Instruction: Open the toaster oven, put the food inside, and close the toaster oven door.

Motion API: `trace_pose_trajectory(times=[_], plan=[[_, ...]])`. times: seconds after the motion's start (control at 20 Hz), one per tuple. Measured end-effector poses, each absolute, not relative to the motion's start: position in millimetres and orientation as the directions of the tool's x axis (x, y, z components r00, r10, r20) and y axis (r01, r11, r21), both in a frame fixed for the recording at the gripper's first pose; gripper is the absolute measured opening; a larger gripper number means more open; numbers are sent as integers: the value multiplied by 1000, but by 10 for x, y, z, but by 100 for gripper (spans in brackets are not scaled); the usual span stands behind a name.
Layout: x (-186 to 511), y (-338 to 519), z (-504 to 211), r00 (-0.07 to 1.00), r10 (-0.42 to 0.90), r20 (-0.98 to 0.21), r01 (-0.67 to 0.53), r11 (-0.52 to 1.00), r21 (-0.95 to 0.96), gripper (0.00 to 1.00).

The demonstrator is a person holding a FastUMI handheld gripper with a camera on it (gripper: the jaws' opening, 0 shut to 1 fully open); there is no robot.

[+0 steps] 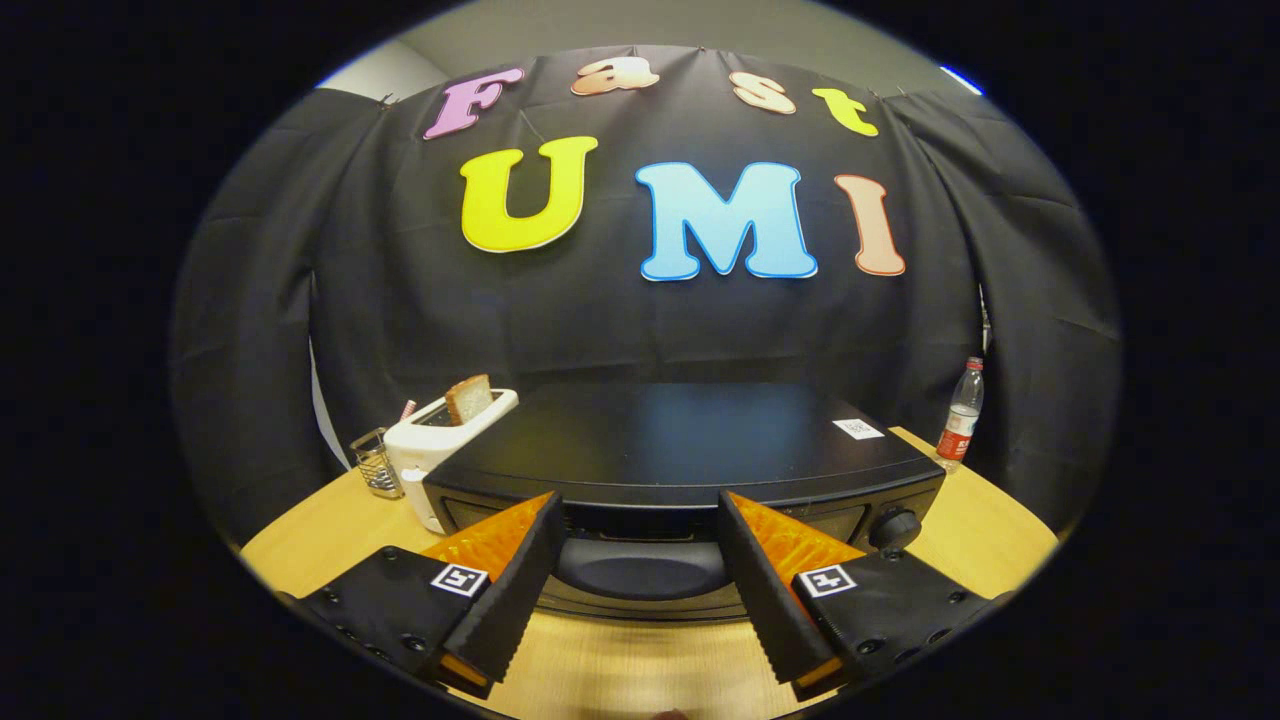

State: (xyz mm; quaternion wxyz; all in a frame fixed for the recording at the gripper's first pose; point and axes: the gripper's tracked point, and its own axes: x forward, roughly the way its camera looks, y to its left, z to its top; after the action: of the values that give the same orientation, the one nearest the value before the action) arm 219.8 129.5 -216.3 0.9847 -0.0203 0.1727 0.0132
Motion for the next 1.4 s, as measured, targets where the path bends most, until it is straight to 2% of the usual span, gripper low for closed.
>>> trace_pose_trajectory(times=[0.3,1.0,1.4], plan=[[2139,1293,-2194,942,17,-334,-32,999,-41,97],[1455,1296,-2390,940,8,-341,-34,997,-72,97],[1069,1284,-2695,915,3,-404,-35,997,-72,97]])
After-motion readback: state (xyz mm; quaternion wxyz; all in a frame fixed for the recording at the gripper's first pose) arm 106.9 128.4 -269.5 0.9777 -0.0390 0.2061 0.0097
